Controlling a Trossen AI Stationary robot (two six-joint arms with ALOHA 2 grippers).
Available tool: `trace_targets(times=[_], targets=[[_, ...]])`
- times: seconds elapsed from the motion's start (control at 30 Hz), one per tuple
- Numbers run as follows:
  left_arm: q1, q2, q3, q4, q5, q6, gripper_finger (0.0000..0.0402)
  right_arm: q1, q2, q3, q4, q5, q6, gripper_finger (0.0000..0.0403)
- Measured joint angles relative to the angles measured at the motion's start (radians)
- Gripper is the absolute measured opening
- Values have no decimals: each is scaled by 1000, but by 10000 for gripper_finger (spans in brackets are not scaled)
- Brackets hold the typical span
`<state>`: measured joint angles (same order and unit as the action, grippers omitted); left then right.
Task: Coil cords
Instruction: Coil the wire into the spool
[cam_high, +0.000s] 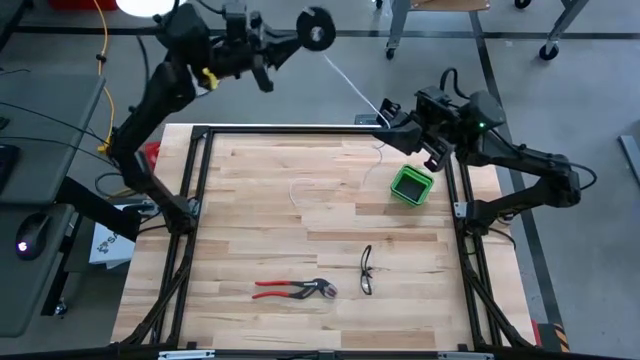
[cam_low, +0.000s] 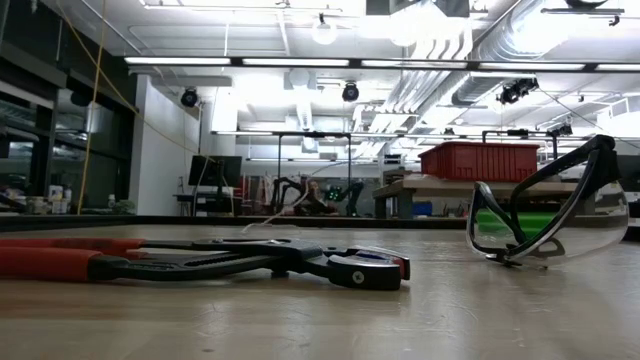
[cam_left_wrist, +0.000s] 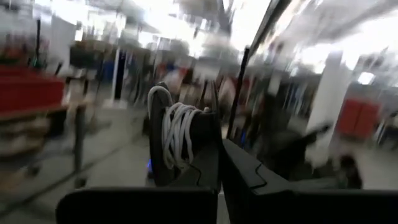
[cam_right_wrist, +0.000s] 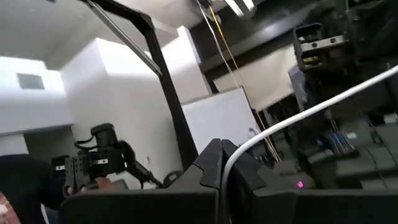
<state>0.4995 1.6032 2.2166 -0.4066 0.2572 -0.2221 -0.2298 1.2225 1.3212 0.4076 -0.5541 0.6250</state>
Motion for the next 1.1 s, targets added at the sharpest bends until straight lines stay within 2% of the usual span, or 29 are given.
trace_targets(times=[0.37, 0.5, 0.6, 0.77, 0.9, 1.1], targets=[[-31, -77, -1, -829, -2, 182, 0, -2, -33, 0, -293, 28, -120, 0], [-84, -76, -51, -1018, -11, 207, 0, -2, -33, 0, -373, 39, -156, 0], [-136, -78, -106, -1013, -3, 204, 0, 1, -33, 0, -382, 51, -162, 0], [-224, -79, -177, -871, 63, 191, 0, 2, -33, 0, -380, 70, -162, 0], [-249, -79, -180, -791, -61, 162, 0, 5, -33, 0, -378, 72, -162, 0], [-236, -86, -139, -680, -25, 128, 0, 24, -33, 0, -361, 83, -162, 0]])
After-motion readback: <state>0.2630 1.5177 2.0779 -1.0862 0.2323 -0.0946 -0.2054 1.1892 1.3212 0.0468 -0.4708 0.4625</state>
